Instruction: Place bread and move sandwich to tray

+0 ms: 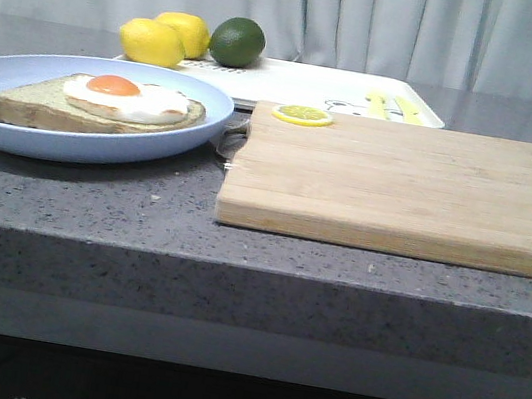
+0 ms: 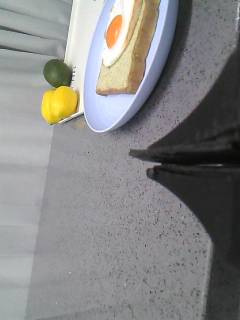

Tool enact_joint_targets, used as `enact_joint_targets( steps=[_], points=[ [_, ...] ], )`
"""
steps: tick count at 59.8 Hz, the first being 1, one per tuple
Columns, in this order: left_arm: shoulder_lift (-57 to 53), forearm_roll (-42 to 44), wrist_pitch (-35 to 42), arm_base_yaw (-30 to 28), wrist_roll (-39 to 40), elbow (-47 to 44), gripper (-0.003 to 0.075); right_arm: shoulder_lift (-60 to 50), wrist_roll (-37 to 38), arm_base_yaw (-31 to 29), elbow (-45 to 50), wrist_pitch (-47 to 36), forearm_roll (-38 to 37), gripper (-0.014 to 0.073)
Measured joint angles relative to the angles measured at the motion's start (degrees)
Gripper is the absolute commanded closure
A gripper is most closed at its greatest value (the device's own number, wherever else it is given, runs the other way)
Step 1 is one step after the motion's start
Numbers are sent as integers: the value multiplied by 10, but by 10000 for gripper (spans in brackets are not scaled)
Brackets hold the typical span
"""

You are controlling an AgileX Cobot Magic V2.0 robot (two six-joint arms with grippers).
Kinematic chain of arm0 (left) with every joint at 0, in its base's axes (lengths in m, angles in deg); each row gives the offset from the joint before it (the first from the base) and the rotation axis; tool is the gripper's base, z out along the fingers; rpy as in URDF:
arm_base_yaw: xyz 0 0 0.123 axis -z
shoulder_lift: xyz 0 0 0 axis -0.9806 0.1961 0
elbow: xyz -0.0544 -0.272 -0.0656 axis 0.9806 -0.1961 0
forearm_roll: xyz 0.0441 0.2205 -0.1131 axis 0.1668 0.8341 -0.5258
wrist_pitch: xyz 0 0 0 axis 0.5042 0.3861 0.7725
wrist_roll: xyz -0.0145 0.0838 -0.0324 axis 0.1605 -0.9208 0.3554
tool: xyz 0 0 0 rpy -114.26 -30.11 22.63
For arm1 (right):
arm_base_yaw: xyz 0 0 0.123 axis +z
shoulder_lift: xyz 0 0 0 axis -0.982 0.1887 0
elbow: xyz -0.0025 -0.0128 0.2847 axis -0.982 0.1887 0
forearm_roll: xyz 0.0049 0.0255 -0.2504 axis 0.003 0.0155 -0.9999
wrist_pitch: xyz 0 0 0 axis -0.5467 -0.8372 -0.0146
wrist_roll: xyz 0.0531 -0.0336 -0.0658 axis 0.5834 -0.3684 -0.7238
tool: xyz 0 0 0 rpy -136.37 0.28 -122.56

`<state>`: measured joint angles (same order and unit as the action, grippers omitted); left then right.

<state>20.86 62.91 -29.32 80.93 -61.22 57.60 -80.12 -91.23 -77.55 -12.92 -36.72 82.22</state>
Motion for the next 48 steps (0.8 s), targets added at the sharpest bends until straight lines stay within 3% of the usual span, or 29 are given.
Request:
enact_joint_targets(
  steps=[18,31,40,48],
  points=[
    [0,-1,130,0,0,12,741,0,0,0,-5,-55,39,663],
    [50,-1,63,0,0,131,741,16,0,0,-121,25,39,654],
    [173,8,-25,0,0,243,741,114,0,0,-239,81,33,654],
    [274,8,-58,0,0,294,741,207,0,0,-312,112,5,654]
  ],
)
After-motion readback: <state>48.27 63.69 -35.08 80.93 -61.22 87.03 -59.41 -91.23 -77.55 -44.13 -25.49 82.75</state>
